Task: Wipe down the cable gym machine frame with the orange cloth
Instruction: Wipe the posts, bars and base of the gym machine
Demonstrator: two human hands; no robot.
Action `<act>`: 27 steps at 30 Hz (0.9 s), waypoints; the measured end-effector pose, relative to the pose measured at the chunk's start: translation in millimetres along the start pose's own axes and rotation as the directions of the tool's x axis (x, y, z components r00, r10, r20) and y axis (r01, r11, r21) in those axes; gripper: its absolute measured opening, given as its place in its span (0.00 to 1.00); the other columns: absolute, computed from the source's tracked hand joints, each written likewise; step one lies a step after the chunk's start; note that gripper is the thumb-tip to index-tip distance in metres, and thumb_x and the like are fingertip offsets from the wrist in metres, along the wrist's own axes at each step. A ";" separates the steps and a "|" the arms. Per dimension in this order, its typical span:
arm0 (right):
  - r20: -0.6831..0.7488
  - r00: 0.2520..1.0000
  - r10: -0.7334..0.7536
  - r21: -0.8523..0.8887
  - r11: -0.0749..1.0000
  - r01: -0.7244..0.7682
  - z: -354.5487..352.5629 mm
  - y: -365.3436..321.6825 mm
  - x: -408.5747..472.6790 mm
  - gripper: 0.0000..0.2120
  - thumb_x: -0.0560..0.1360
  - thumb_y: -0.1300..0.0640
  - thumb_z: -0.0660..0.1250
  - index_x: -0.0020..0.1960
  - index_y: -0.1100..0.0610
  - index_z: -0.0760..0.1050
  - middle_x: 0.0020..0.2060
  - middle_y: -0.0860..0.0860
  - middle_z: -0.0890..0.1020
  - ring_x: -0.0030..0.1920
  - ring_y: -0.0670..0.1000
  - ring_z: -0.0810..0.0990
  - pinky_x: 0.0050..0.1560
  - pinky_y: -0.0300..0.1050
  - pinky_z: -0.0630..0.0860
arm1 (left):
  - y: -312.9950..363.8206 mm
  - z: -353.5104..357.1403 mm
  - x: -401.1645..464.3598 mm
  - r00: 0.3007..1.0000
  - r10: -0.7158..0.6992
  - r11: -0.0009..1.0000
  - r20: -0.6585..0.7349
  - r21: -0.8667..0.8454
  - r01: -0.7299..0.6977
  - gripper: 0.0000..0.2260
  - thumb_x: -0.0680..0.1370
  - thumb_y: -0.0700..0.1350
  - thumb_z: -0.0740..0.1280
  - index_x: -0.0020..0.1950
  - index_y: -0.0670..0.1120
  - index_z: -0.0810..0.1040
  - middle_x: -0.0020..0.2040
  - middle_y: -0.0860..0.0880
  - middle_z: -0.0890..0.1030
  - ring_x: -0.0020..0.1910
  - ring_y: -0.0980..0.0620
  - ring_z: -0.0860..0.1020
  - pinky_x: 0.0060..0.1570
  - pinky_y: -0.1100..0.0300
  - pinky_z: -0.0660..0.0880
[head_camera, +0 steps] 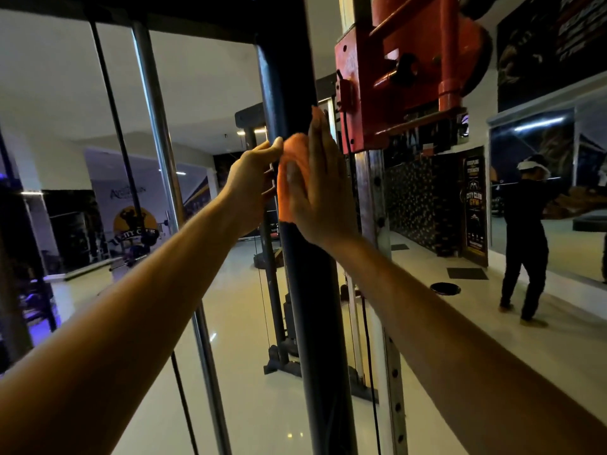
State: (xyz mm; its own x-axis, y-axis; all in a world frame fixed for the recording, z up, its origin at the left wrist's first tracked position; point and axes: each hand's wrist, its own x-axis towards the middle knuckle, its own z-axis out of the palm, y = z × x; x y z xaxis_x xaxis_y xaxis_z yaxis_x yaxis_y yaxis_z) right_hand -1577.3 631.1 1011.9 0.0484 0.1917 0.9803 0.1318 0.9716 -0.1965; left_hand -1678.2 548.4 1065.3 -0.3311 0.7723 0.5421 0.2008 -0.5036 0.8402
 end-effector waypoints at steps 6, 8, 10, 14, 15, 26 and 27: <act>0.063 0.997 -0.041 0.084 0.996 0.035 -12.4 10.7 -48.5 0.34 0.89 0.50 0.58 0.88 0.60 0.49 0.88 0.52 0.50 0.88 0.52 0.51 0.83 0.65 0.60 | 7.1 -4.3 -5.8 0.998 -0.052 0.998 0.035 0.039 0.050 0.10 0.86 0.49 0.65 0.63 0.49 0.83 0.50 0.53 0.86 0.55 0.53 0.83 0.64 0.51 0.76; 0.139 0.990 -0.002 0.112 0.994 -0.013 -21.1 21.5 -102.1 0.34 0.88 0.51 0.59 0.88 0.58 0.48 0.89 0.49 0.49 0.88 0.51 0.51 0.83 0.65 0.61 | 7.8 -3.5 -6.0 0.998 -0.048 0.998 0.035 0.045 0.047 0.09 0.86 0.49 0.65 0.58 0.51 0.85 0.50 0.54 0.86 0.56 0.52 0.82 0.66 0.51 0.75; 0.166 0.986 0.027 0.116 0.992 -0.046 -24.2 29.1 -132.6 0.35 0.87 0.52 0.61 0.88 0.58 0.49 0.88 0.50 0.50 0.87 0.51 0.52 0.83 0.65 0.61 | 7.6 2.8 -9.6 0.999 -0.042 0.998 0.015 0.053 0.041 0.10 0.86 0.50 0.64 0.59 0.51 0.85 0.51 0.54 0.85 0.54 0.53 0.81 0.64 0.53 0.74; 0.147 0.989 0.002 0.143 0.989 -0.024 -19.6 26.5 -91.7 0.36 0.87 0.49 0.62 0.88 0.60 0.49 0.88 0.53 0.50 0.88 0.53 0.52 0.83 0.65 0.60 | -2.4 11.8 -18.7 1.000 0.014 0.995 0.002 0.099 -0.014 0.11 0.88 0.52 0.62 0.62 0.53 0.83 0.51 0.55 0.83 0.54 0.55 0.80 0.60 0.55 0.73; 0.142 0.990 0.004 0.154 0.988 -0.026 -18.1 24.8 -75.7 0.36 0.88 0.48 0.61 0.88 0.61 0.49 0.88 0.53 0.50 0.88 0.54 0.52 0.84 0.65 0.59 | -6.8 12.3 -21.2 1.000 0.019 0.994 -0.004 0.106 -0.019 0.11 0.88 0.52 0.62 0.63 0.53 0.83 0.51 0.55 0.84 0.54 0.55 0.80 0.59 0.55 0.74; 0.264 0.963 0.058 0.174 0.979 -0.107 -30.9 46.4 -190.1 0.38 0.86 0.50 0.65 0.87 0.64 0.49 0.88 0.55 0.50 0.88 0.56 0.49 0.84 0.67 0.57 | -76.1 12.5 -62.5 0.998 -0.009 0.995 -0.068 0.101 0.016 0.18 0.87 0.51 0.63 0.78 0.53 0.75 0.69 0.50 0.82 0.68 0.50 0.81 0.67 0.52 0.75; 0.267 0.962 0.049 0.196 0.975 -0.104 -29.8 46.6 -182.5 0.39 0.86 0.50 0.64 0.87 0.64 0.49 0.88 0.55 0.49 0.88 0.56 0.48 0.84 0.67 0.57 | -79.0 13.5 -64.8 0.997 -0.012 0.995 -0.074 0.093 0.019 0.19 0.87 0.51 0.63 0.79 0.53 0.75 0.70 0.49 0.82 0.68 0.50 0.81 0.66 0.52 0.75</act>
State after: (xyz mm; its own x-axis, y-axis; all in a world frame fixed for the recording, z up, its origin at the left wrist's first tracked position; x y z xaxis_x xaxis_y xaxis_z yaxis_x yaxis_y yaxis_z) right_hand -1550.5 637.3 823.2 -0.2114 0.2689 0.9397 -0.0708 0.9547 -0.2891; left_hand -1660.2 543.3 963.9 -0.4008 0.7477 0.5294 0.2797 -0.4504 0.8479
